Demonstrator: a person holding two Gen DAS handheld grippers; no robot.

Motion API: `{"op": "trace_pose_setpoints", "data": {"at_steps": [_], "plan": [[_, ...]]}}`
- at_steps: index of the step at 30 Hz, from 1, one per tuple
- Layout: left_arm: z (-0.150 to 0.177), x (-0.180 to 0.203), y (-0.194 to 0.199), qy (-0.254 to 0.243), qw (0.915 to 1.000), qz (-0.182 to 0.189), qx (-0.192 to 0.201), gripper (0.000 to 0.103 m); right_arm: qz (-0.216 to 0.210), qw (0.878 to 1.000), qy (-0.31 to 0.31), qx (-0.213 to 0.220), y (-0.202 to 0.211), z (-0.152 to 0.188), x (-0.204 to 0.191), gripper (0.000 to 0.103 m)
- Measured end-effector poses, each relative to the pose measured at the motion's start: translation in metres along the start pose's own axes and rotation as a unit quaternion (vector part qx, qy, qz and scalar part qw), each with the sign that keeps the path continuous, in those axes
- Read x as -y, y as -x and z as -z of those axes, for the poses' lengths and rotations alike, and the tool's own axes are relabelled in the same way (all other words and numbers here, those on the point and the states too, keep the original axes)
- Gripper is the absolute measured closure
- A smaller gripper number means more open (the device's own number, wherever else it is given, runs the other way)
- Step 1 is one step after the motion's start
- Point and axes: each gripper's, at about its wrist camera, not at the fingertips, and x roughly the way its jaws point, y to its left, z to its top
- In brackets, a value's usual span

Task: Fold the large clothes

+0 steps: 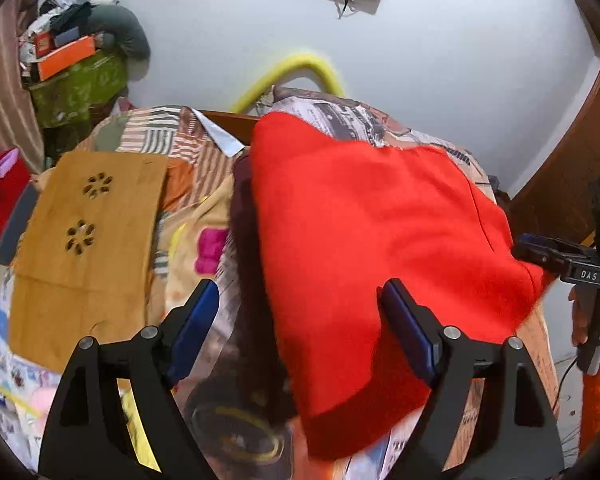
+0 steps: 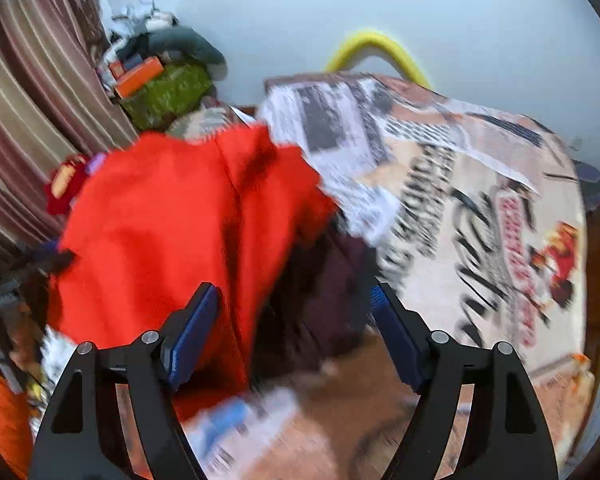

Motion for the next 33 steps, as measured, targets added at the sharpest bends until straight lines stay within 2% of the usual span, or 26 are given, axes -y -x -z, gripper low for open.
{"op": "trace_pose_setpoints", "data": {"at_steps": [3,6,9,13,17,21,23,27,29,33], "plan": [[0.018,0.001,0.026,0.01,0.9998,-0.019,-0.002,0.02,0.012,1.0,-0.01,0.017,0.027,0.024,0.008,0.027],[0.031,0.008,0.059,0.009,0.9996,-0.021,0.016,0.02,-0.03,0.997,-0.047,0.045,0.058,0.044,0.013,0.027],[0.045,0.025,0.108,0.012,0.9983,-0.02,0.054,0.02,-0.069,0.992,-0.079,0.073,0.093,0.059,0.01,0.027],[0.065,0.064,0.171,-0.03,0.9913,-0.048,0.119,0.02,-0.081,0.985,-0.073,0.135,0.146,0.075,-0.009,0.027],[0.095,0.108,0.232,-0.073,0.9766,-0.074,0.189,0.02,-0.095,0.971,-0.043,0.216,0.21,0.102,-0.036,0.027],[0.13,0.141,0.282,-0.089,0.9594,-0.072,0.258,0.02,-0.087,0.952,-0.015,0.293,0.258,0.137,-0.061,0.027],[0.152,0.155,0.306,-0.093,0.9477,-0.069,0.297,0.019,-0.079,0.941,0.004,0.329,0.275,0.155,-0.074,0.027],[0.193,0.173,0.338,-0.095,0.9261,-0.061,0.36,0.017,-0.059,0.919,0.038,0.387,0.296,0.189,-0.099,0.027],[0.209,0.178,0.344,-0.093,0.921,-0.056,0.374,0.016,-0.052,0.911,0.052,0.406,0.3,0.204,-0.111,0.027],[0.237,0.188,0.349,-0.094,0.9046,-0.08,0.408,0.015,-0.034,0.895,0.078,0.437,0.303,0.227,-0.128,0.027]]}}
